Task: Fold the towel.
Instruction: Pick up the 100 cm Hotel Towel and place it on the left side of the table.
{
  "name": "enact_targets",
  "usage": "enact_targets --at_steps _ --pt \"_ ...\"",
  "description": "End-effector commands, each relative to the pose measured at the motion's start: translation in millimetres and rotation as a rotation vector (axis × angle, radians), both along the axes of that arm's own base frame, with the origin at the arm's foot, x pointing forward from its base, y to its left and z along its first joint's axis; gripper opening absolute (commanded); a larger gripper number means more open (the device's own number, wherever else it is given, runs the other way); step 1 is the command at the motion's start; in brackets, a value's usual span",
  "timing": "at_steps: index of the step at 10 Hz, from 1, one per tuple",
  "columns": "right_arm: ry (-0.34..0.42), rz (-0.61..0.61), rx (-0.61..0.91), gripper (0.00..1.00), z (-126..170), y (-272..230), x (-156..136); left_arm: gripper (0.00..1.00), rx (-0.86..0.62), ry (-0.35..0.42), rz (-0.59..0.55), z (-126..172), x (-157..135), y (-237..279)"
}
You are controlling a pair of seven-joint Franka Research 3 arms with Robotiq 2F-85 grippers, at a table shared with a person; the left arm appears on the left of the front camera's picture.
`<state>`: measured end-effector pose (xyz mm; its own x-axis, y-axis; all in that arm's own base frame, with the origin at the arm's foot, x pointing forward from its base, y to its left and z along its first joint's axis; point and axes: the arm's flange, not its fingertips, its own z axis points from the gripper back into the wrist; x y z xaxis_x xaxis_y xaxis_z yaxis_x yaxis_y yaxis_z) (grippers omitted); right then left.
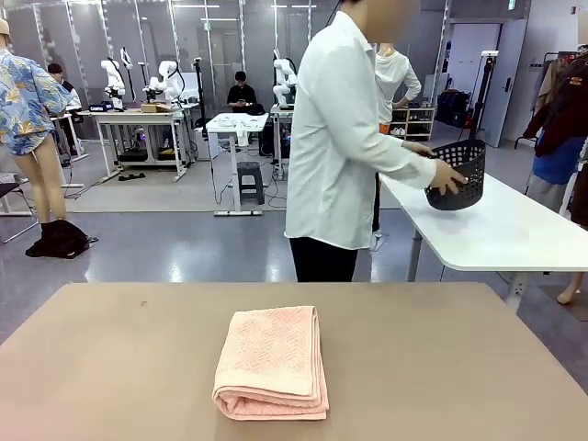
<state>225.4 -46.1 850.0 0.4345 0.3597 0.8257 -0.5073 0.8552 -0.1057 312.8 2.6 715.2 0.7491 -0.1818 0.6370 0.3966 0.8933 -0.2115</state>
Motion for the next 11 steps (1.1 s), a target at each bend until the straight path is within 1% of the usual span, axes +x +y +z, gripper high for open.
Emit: enact_targets --at_steps 1,2,4,5,7,8,9,10,11 --pt "0.001 -0.011 0.0 1.0 1.1 -1.2 1.1 1.0 -0.017 0.059 0.083 -58.9 24.7 -33.9" --pt "0.001 -0.011 0.0 1.0 1.1 -1.2 1.1 1.0 -0.027 0.145 0.094 -102.5 41.7 -56.3" --pt "0.001 -0.011 0.0 1.0 1.1 -1.2 1.1 1.0 -0.013 0.29 0.073 -169.4 72.1 -101.0" --pt "0.001 -0.011 0.0 1.0 1.1 -1.2 1.1 1.0 -0.026 0.356 0.047 -197.5 88.4 -117.4" --pt "0.001 -0.011 0.0 1.0 1.1 -1.2 1.1 1.0 -0.135 0.496 0.024 -248.1 116.1 -150.5" --pt "0.001 -0.011 0.0 1.0 1.1 -1.2 1.1 1.0 -0.206 0.547 0.013 -267.5 127.4 -164.0" --pt "0.001 -0.011 0.0 1.0 1.1 -1.2 1.1 1.0 -0.226 0.572 0.002 -284.3 136.8 -175.0" --pt "0.001 -0.011 0.0 1.0 1.1 -1.2 1.1 1.0 -0.221 0.586 0.007 -300.1 146.3 -180.8" --pt "0.001 -0.011 0.0 1.0 1.1 -1.2 1.1 1.0 -0.244 0.615 0.019 -318.5 156.4 -185.3"
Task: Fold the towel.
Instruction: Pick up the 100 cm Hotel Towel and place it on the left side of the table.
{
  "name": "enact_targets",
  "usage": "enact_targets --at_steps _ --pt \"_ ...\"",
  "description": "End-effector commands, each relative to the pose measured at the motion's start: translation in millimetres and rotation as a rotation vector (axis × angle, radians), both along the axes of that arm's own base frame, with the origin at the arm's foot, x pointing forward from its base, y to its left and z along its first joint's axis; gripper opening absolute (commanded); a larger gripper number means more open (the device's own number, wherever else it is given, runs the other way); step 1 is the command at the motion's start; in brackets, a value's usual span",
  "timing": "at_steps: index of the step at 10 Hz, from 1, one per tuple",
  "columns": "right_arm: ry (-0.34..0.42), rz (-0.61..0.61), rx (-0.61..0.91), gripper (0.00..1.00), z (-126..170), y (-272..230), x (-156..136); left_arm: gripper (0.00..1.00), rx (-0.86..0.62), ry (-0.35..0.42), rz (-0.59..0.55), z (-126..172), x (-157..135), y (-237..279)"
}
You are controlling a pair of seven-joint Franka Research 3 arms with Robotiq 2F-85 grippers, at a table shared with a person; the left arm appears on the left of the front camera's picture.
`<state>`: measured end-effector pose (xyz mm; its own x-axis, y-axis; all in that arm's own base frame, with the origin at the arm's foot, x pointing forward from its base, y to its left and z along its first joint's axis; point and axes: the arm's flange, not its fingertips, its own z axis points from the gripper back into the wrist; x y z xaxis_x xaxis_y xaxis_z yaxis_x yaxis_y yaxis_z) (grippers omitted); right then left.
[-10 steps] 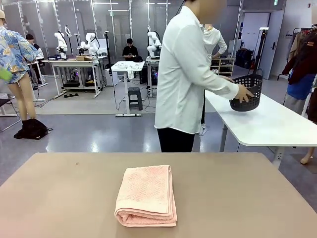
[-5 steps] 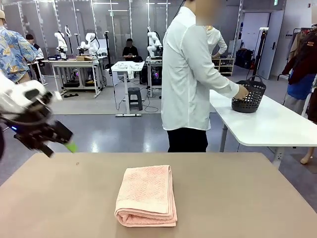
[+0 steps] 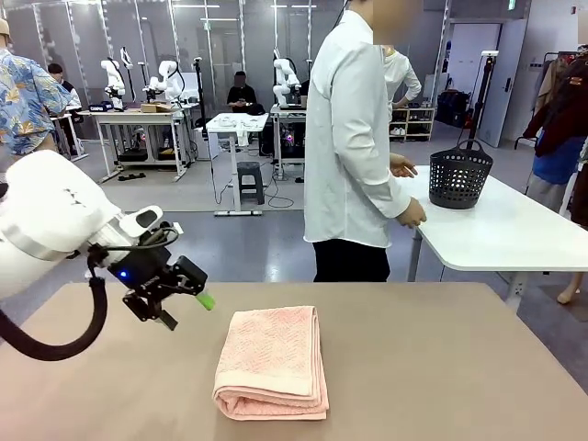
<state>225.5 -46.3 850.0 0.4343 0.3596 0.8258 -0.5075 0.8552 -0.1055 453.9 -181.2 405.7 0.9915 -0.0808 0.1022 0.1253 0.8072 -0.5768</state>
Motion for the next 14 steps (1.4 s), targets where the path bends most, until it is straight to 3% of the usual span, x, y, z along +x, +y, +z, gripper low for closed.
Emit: enact_targets --at_steps 1,5,7,14 --pt "0.001 -0.011 0.0 1.0 1.1 -1.0 1.1 1.0 -0.036 0.008 0.029 -29.3 21.9 -4.3" --pt "0.001 -0.011 0.0 1.0 1.1 -1.0 1.1 1.0 -0.195 0.022 0.047 -85.2 24.0 -19.7" --pt "0.001 -0.011 0.0 1.0 1.1 -1.0 1.1 1.0 -0.206 0.003 0.046 -103.5 28.4 -23.5" --pt "0.001 -0.011 0.0 1.0 1.1 -1.0 1.1 1.0 -0.366 -0.018 0.058 -131.8 44.5 -33.5"
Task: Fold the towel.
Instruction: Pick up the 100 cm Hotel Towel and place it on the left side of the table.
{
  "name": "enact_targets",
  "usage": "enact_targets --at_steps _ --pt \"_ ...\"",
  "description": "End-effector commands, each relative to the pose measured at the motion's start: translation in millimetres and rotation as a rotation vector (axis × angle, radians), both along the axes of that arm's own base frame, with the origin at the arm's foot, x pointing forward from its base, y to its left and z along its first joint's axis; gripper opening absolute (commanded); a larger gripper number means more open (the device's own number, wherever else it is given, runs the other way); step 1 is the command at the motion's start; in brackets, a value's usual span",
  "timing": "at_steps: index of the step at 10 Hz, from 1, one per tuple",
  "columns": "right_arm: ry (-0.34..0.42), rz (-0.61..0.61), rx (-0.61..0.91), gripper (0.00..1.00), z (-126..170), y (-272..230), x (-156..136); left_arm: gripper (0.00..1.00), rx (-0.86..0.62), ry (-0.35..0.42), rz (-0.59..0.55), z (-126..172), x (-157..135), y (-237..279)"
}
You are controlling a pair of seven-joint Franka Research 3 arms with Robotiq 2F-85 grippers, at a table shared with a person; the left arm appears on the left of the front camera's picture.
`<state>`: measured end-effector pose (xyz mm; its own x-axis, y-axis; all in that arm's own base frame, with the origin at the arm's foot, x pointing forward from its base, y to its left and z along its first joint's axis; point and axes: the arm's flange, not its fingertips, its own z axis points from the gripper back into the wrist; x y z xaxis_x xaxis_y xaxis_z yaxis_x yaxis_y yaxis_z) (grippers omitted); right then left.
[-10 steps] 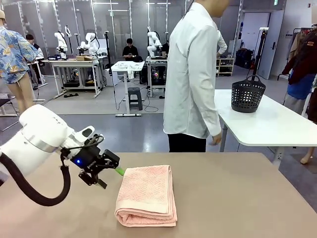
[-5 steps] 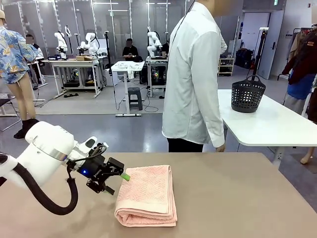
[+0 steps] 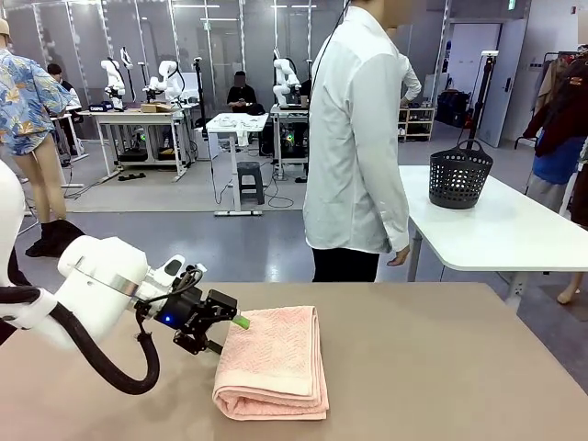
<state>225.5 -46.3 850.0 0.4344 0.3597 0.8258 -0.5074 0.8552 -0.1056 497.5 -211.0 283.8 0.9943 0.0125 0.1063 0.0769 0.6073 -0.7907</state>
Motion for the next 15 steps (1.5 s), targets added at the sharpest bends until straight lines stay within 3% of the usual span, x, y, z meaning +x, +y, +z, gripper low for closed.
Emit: enact_targets --at_steps 1,3,4,5,6,7,14,15 --pt "0.001 -0.011 0.0 1.0 1.1 -0.9 1.1 1.0 -0.09 -0.014 0.013 -12.8 0.2 -5.9" --pt "0.001 -0.011 0.0 1.0 1.1 -0.9 1.1 0.65 -0.105 0.001 0.023 -17.8 -0.9 -8.6" --pt "0.001 -0.011 0.0 1.0 1.1 -0.9 1.1 0.24 -0.1 -0.005 0.015 -19.3 -1.4 -9.7" --pt "0.001 -0.011 0.0 1.0 1.1 -0.9 1.1 0.05 -0.099 -0.006 0.011 -19.7 -2.1 -10.1" --pt "0.001 -0.011 0.0 1.0 1.1 -0.9 1.1 0.23 -0.096 -0.004 0.017 -20.0 -2.5 -8.9" --pt "0.001 -0.011 0.0 1.0 1.1 -0.9 1.1 0.0 -0.089 -0.004 0.014 -20.0 -3.1 -8.1" --pt "0.001 -0.011 0.0 1.0 1.1 -0.9 1.1 0.0 -0.111 -0.024 -0.034 -0.4 -2.6 15.5" --pt "0.001 -0.011 0.0 1.0 1.1 -0.9 1.1 0.06 -0.114 -0.028 -0.018 7.1 -3.2 28.4"
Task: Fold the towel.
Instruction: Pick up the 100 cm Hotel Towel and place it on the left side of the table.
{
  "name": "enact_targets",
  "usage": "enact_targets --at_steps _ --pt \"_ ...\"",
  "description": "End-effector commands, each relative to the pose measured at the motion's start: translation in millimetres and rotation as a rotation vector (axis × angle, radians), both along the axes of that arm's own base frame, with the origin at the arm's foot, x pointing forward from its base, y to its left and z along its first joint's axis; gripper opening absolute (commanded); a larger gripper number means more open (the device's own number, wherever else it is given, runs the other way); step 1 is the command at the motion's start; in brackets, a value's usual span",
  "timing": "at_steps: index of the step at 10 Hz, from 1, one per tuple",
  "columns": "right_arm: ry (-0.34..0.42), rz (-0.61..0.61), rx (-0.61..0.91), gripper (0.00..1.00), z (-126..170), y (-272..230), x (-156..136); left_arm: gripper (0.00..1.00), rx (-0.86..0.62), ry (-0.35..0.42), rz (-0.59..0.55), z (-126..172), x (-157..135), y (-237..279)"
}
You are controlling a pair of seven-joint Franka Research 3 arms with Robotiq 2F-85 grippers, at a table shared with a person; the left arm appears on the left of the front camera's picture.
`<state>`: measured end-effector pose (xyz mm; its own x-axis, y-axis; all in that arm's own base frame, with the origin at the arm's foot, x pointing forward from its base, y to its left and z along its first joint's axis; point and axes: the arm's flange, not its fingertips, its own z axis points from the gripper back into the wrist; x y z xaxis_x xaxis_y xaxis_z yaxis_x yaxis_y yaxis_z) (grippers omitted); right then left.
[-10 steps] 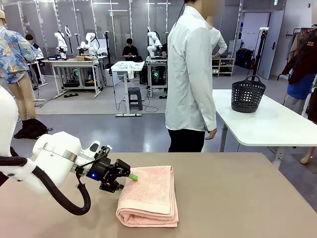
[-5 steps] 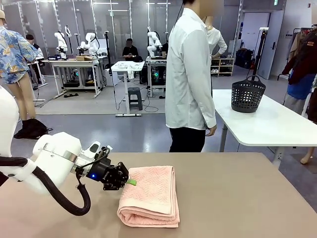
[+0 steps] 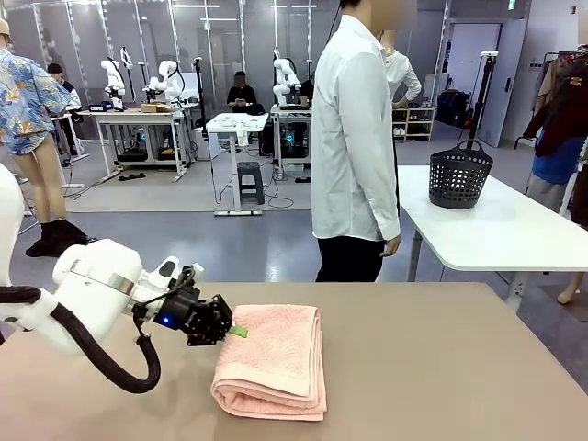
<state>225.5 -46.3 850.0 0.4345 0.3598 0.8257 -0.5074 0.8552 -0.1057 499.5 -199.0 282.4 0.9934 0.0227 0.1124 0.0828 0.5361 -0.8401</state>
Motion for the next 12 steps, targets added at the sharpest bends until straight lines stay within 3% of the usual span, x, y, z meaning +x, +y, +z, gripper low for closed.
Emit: enact_targets --at_steps 1,4,7,12 --pt "0.001 -0.011 0.0 1.0 1.1 -0.9 1.0 0.06 -0.024 -0.025 -0.037 19.8 -6.3 38.6" --pt "0.001 -0.011 0.0 1.0 1.1 -0.9 1.0 0.06 0.024 -0.076 -0.055 56.5 -19.5 127.2" --pt "0.001 -0.011 0.0 1.0 1.1 -0.9 1.0 0.06 -0.003 -0.105 0.012 77.3 -34.5 232.7" --pt "0.001 -0.011 0.0 1.0 1.1 -0.9 1.0 0.06 0.044 -0.083 0.056 81.6 -63.1 366.2"
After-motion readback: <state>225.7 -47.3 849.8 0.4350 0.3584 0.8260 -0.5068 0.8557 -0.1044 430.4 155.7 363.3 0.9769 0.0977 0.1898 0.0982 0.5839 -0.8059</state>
